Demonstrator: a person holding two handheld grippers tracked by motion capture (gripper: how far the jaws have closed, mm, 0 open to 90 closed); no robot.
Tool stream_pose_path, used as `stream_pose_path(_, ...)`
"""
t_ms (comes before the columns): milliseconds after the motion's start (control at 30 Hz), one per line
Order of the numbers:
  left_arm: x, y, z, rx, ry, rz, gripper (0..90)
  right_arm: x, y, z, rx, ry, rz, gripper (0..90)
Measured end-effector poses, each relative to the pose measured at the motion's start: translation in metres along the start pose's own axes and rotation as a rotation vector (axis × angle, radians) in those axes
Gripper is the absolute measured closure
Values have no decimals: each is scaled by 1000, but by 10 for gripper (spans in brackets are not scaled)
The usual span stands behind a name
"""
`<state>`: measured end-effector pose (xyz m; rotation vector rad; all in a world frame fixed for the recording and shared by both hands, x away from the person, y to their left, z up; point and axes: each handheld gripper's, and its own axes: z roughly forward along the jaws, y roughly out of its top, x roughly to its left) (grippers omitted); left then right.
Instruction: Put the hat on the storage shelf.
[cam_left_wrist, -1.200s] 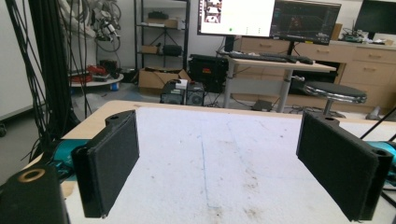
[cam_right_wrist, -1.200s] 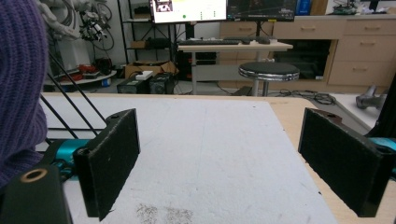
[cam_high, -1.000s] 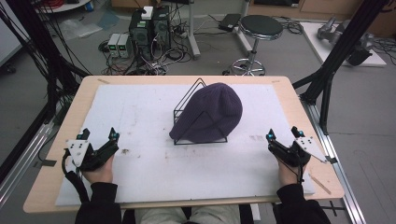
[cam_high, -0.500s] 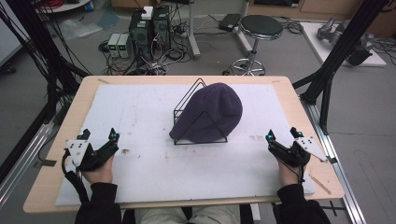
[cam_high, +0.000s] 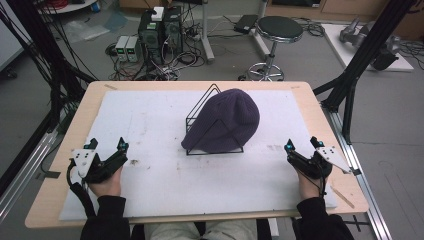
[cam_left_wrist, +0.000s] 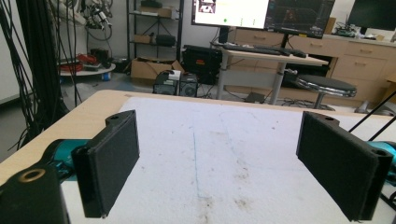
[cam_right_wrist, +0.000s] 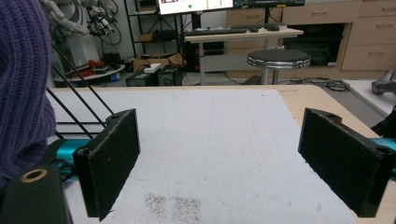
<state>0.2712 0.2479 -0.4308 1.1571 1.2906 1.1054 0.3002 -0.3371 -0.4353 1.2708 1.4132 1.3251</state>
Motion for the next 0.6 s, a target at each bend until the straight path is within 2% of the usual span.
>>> stream_pose_path(200, 1, 0, 1, 4, 1, -1, 137, 0, 0, 0, 4, -2, 3, 121)
stream_pose_path(400, -1, 0, 0, 5, -2, 27, 137, 0, -1, 0, 13, 1, 2, 121)
stream_pose_path(600, -2, 0, 2, 6, -5, 25, 137, -1, -1, 0, 13, -2, 4, 121)
